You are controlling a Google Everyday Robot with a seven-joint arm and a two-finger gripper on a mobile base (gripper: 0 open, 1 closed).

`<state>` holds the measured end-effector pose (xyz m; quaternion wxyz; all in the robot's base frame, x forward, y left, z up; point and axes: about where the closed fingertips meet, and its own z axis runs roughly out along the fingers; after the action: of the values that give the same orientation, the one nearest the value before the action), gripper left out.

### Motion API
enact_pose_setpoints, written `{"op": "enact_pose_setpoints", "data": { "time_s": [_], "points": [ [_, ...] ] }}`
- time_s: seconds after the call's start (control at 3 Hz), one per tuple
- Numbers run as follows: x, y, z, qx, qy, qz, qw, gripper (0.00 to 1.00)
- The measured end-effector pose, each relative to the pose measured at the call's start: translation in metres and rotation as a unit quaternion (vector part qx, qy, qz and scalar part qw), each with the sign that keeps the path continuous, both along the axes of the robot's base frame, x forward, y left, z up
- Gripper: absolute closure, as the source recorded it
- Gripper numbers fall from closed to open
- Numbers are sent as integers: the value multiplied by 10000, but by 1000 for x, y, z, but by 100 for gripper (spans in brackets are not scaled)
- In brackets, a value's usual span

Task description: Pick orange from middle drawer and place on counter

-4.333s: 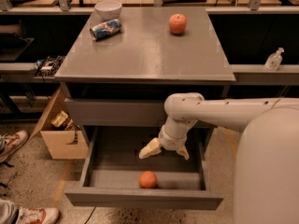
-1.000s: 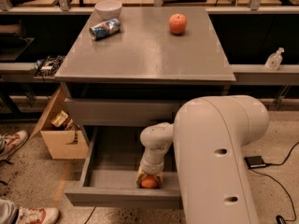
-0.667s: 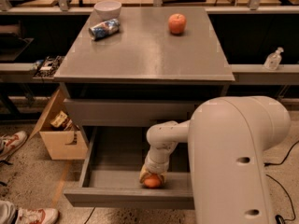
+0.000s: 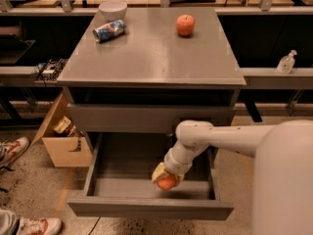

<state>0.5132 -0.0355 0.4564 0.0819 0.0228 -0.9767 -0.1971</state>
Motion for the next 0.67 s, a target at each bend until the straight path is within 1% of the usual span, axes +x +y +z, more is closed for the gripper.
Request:
{"op": "enact_pose_setpoints", "data": {
  "time_s": [0.33,0.67],
  "points": [
    [10,-14,25,644,-145,225,9976,100],
    [14,-18,29,749,-351,569,9949,100]
  ]
}}
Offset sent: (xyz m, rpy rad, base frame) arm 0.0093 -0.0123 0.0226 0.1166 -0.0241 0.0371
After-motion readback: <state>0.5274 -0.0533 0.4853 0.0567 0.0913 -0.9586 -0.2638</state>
